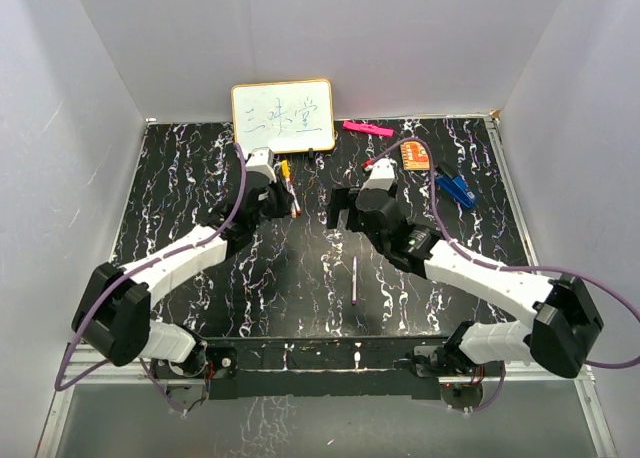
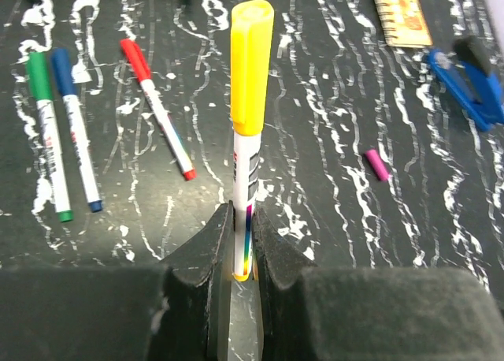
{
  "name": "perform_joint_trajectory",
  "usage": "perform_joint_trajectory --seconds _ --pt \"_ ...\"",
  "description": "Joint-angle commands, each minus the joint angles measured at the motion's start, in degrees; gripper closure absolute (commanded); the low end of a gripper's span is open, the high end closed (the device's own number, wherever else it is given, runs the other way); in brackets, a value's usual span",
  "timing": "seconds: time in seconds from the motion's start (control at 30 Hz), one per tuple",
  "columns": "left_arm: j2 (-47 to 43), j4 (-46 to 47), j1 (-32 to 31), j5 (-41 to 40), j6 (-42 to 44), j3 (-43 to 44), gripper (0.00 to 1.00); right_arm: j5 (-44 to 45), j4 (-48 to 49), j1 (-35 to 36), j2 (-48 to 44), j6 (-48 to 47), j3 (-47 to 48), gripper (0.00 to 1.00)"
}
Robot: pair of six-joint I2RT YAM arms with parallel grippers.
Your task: Insert the pens into the pen caps
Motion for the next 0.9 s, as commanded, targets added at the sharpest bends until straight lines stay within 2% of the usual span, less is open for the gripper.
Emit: perform_joint_trajectory --seconds 0.0,0.23,0.4,0.87 --pt "3.38 -11.04 2.00 -3.67 -0.25 5.76 1.00 5.91 -5.40 0.04 2.80 2.61 4.93 0.02" --pt "15.88 -22.69 6.52 2.37 -1.65 17.60 1.00 7.18 -6.50 0.04 3.83 2.88 5.96 0.02" --pt "21.55 -23.71 7.58 4.43 -1.82 21.15 1.00 8.27 -6.30 0.03 2.55 2.58 5.65 0.02" --pt "32.81 -34.94 8.14 -1.38 -2.50 34.00 1.00 8.28 -5.36 -0.02 2.44 2.17 4.95 0.02"
